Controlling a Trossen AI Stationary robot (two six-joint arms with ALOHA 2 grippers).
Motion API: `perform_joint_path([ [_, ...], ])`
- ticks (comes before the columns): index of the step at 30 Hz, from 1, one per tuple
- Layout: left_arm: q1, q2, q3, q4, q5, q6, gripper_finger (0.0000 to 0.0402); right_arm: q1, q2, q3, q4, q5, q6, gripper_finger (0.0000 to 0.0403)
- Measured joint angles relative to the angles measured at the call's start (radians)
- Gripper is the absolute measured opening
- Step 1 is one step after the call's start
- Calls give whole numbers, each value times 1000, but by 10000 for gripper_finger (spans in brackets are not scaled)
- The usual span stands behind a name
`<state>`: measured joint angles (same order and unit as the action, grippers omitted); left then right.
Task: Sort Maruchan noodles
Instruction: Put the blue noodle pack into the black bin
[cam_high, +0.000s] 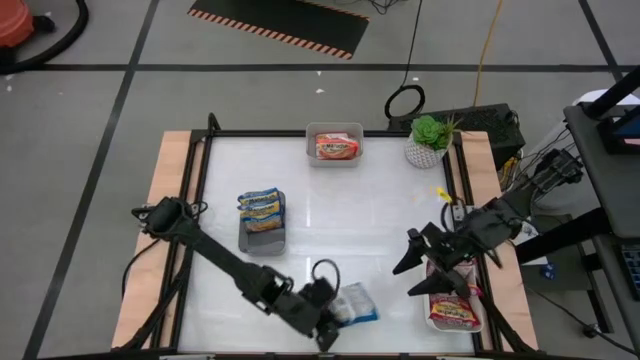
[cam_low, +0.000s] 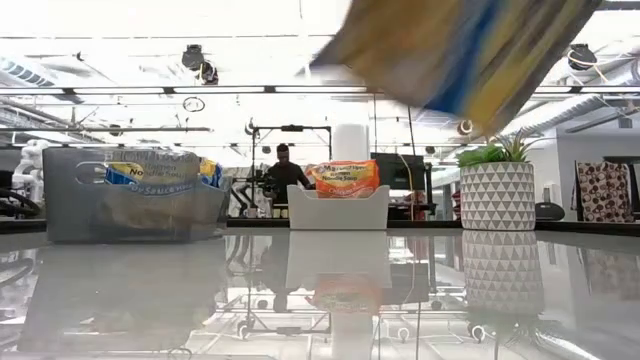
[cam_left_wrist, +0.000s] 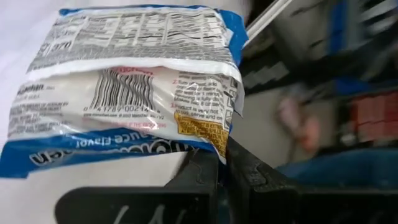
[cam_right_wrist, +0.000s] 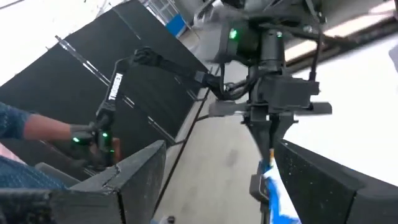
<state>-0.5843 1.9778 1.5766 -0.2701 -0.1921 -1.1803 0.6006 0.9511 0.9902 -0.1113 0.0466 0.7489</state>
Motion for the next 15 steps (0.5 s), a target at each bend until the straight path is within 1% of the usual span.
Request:
perform_joint_path([
  [5,59,0,112,125,-3,64,10,81,0,43,2,106,-128,290],
  [8,87,0,162,230,-18,93,10,126,0,77,2,181,-246,290],
  [12,116,0,188,426,-28,142,10,181,1,153,1,303,-400,290],
  [15,130,-1,188,553,-29,151,10,225,1,228,-9,399,-559,290],
])
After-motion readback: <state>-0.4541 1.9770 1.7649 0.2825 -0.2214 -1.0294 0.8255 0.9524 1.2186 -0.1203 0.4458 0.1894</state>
